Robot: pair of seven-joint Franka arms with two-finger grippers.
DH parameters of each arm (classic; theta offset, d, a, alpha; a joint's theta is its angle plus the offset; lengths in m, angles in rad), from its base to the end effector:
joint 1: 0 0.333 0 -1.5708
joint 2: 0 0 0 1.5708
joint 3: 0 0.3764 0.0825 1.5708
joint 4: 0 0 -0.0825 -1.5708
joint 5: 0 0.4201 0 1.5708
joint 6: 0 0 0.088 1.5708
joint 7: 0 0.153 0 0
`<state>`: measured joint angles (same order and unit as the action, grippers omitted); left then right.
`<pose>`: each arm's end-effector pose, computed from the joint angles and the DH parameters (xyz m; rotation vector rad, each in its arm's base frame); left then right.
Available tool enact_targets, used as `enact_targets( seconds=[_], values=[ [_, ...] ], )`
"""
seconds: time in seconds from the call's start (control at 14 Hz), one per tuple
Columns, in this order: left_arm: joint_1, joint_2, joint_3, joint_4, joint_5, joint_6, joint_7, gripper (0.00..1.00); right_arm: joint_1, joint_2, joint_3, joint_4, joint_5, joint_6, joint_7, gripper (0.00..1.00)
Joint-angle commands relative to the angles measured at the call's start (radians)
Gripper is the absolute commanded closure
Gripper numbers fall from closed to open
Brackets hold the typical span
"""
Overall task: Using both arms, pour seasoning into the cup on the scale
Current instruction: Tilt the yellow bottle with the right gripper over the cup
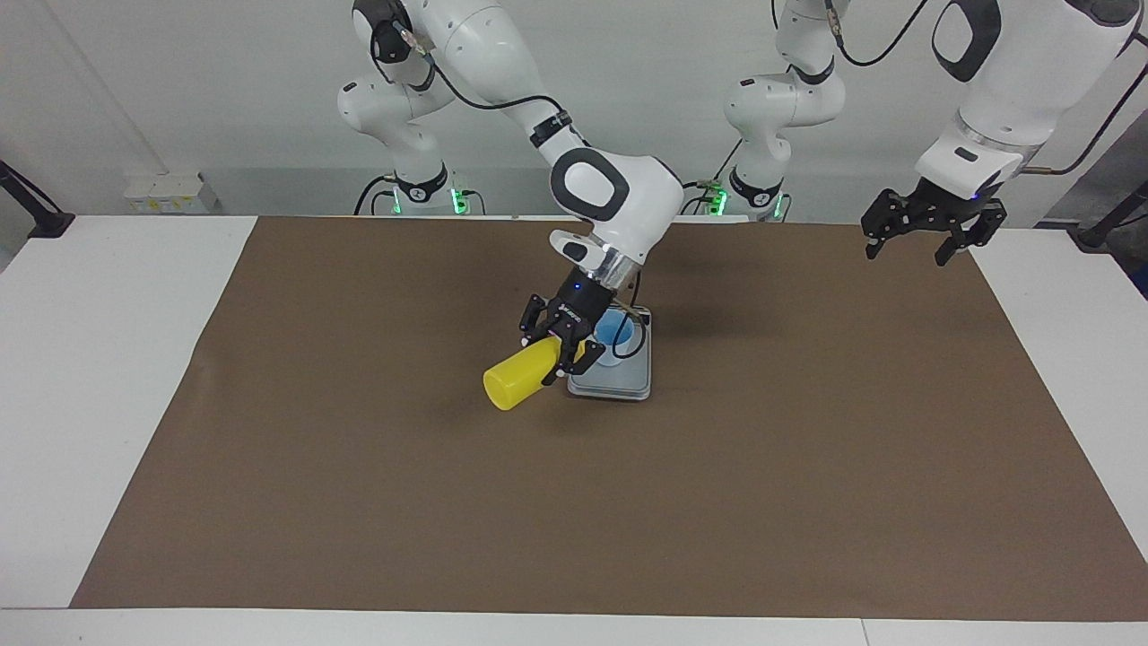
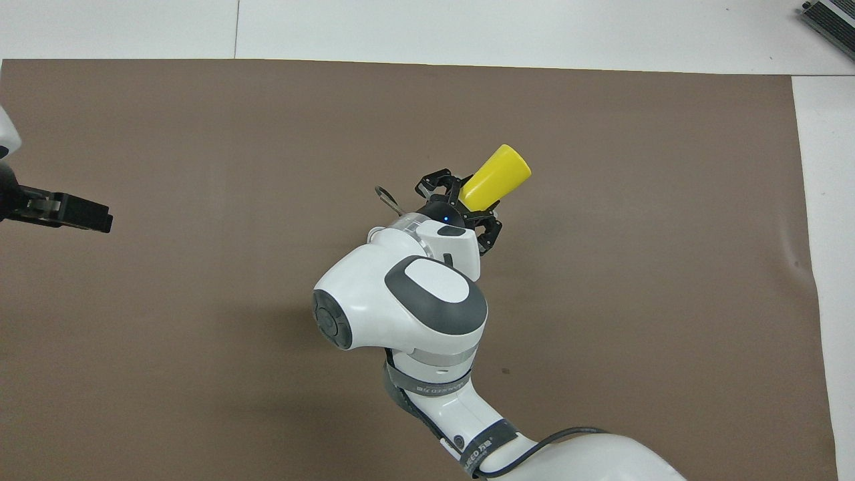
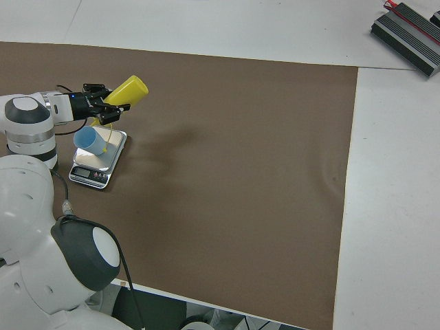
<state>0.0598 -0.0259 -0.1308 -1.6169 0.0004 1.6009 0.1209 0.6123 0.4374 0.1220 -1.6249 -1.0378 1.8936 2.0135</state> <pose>0.5824 -0.0424 0.6332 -3.1231 0.3006 -0.0150 0.6176 0.4058 0.3955 2.3504 -1.0602 1.1787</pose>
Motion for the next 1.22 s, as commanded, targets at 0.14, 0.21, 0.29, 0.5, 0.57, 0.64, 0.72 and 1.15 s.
enact_targets(
  seconds=[0.14, 0.21, 0.29, 0.5, 0.57, 0.64, 0.72, 1.15],
  values=[
    [0.006, -0.015, 0.0, -0.015, -0.013, 0.004, -0.006, 0.0, 0.03, 0.014, 0.001, 0.017, -0.039, -0.028, 0.086, 1.0],
    [0.006, -0.015, 0.0, -0.015, -0.013, 0.004, -0.006, 0.0, 0.029, 0.014, 0.001, 0.016, -0.038, -0.024, 0.108, 1.0],
    [0.006, -0.015, -0.001, -0.015, -0.013, 0.004, -0.006, 0.0, 0.027, 0.014, 0.001, 0.016, -0.039, -0.018, 0.132, 1.0],
    [0.006, -0.015, 0.0, -0.015, -0.013, 0.004, -0.006, 0.0, 0.026, 0.014, 0.001, 0.008, -0.047, -0.015, 0.134, 1.0],
    [0.006, -0.015, 0.0, -0.015, -0.013, 0.004, -0.006, 0.0, 0.026, 0.014, 0.001, 0.008, -0.05, -0.015, 0.134, 1.0],
    [0.006, -0.017, 0.0, -0.015, -0.013, 0.004, -0.006, 0.0, 0.024, 0.014, 0.001, 0.008, -0.053, -0.013, 0.134, 1.0],
    [0.006, -0.015, 0.0, -0.015, -0.013, 0.004, -0.006, 0.0, 0.023, 0.014, 0.002, 0.011, -0.051, -0.014, 0.133, 1.0],
    [0.006, -0.015, -0.001, -0.015, -0.013, 0.004, -0.006, 0.0, 0.006, -0.029, 0.004, 0.02, 0.106, -0.016, 0.116, 1.0]
  ],
)
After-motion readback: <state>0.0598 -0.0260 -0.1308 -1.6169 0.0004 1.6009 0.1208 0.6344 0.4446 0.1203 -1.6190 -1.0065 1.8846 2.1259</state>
